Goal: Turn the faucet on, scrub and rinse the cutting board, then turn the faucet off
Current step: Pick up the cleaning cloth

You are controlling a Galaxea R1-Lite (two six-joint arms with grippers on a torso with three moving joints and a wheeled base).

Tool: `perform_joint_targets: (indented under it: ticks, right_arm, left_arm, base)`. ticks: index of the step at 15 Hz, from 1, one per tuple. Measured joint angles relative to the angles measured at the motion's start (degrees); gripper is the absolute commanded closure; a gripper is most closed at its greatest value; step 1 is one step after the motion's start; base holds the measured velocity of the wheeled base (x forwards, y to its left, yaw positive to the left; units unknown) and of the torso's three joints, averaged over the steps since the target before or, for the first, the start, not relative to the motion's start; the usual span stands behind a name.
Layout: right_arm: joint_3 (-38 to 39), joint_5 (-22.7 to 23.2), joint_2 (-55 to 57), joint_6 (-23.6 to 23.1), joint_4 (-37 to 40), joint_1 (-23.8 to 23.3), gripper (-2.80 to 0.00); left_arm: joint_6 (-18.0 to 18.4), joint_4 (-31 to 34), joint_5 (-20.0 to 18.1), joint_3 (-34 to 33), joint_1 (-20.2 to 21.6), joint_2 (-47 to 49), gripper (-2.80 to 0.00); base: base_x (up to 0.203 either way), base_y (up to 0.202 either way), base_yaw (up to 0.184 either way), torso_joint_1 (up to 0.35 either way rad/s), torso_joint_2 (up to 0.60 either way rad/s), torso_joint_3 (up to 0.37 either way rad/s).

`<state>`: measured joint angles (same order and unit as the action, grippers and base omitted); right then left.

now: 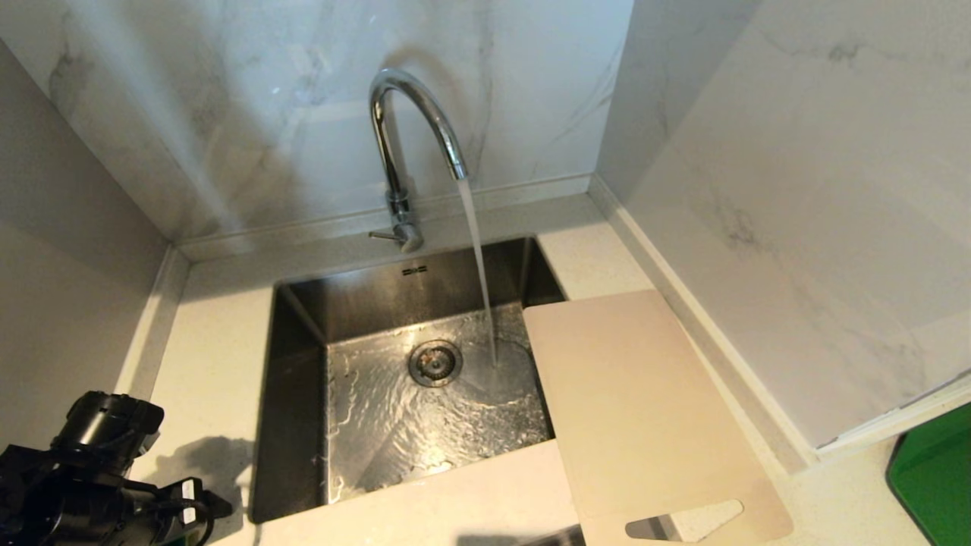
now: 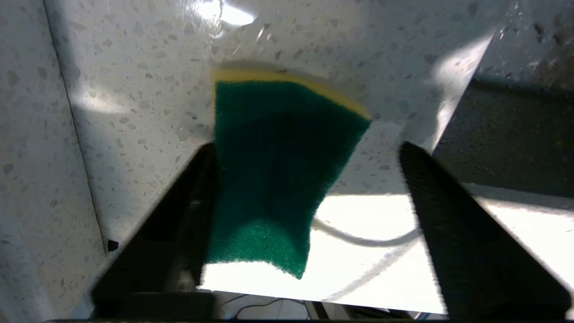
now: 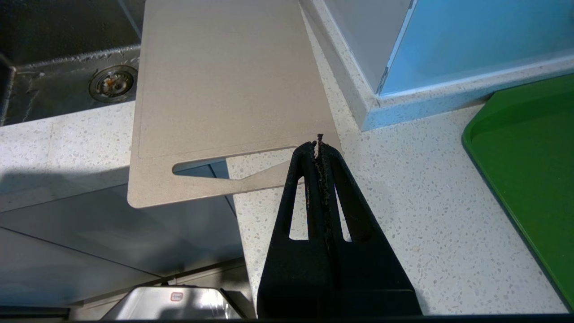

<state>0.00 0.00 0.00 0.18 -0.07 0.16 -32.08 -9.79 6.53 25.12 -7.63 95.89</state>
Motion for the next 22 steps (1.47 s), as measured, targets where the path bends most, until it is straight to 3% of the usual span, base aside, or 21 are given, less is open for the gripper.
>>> perform_joint_targets:
  ticks: [15, 19, 22]
  right_arm:
    - [0.0, 0.0, 0.0, 0.0, 0.0, 0.0, 0.0]
    - [0.0, 0.0, 0.0, 0.0, 0.0, 0.0, 0.0]
    - [0.0, 0.0, 0.0, 0.0, 0.0, 0.0, 0.0]
  left_arm:
    - [-0.1, -0.6, -1.1, -0.1, 1.2, -3.3, 0.0]
    - [0.7, 5.2, -1.3, 3.9, -0.7, -9.6, 0.0]
    - [3.6, 10.6, -0.5, 7.4, -1.2, -14.8, 0.0]
  base:
    - [0.0, 0.0, 0.0, 0.0, 0.0, 0.0]
    - [0.0, 0.0, 0.0, 0.0, 0.0, 0.0]
    - [0.0, 0.0, 0.0, 0.0, 0.0, 0.0]
